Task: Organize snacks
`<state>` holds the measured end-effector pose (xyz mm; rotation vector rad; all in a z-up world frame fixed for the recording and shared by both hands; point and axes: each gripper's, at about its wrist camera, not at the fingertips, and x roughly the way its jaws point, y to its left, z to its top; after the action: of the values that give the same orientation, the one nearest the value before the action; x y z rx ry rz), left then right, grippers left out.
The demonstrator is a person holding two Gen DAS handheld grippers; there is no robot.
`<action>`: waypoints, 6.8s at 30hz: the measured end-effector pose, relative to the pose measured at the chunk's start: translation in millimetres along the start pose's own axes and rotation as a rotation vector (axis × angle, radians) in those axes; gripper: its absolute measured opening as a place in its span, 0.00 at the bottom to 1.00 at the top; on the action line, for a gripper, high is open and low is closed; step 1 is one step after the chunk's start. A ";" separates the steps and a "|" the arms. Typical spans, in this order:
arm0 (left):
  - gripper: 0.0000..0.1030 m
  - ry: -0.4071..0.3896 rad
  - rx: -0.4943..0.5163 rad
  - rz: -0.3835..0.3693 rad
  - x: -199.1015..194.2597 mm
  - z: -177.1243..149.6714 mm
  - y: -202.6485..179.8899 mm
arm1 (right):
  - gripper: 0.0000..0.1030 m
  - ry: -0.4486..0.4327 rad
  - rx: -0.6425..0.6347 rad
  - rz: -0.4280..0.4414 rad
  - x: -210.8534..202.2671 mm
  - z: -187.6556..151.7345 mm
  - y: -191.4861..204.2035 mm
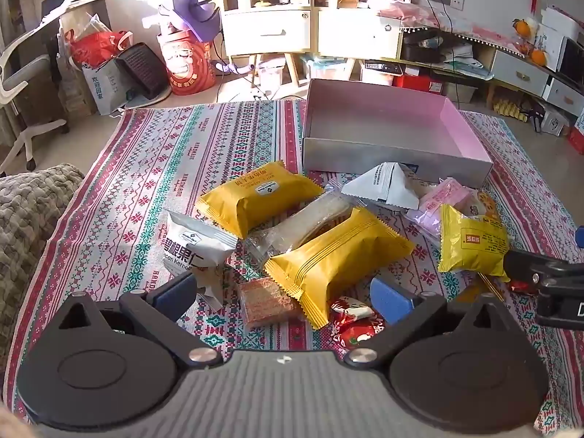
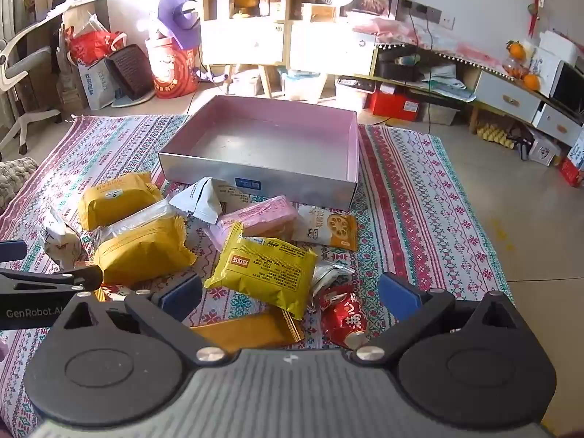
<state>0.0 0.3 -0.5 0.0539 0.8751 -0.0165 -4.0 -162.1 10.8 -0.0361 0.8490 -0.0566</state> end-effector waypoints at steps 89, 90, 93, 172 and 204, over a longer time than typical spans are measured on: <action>1.00 0.040 0.029 -0.017 1.5 -4.4 -8.7 | 1.00 0.032 0.015 0.000 5.4 -1.5 0.1; 1.00 0.040 0.029 -0.017 1.4 -4.5 -8.8 | 1.00 0.032 0.015 0.000 5.4 -1.7 0.0; 1.00 0.040 0.029 -0.017 1.4 -4.5 -8.8 | 1.00 0.032 0.015 0.000 5.4 -1.5 0.1; 0.44 0.193 0.297 -0.383 57.5 59.3 -8.0 | 0.33 0.178 -0.429 0.411 45.8 52.3 13.4; 0.43 -0.012 0.099 -0.336 121.6 166.4 -35.7 | 0.34 0.055 0.061 0.261 125.2 124.8 -45.8</action>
<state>204.2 -43.4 11.2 -0.0011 0.8624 -0.3744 170.7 -214.7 1.9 0.1337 0.9000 0.1624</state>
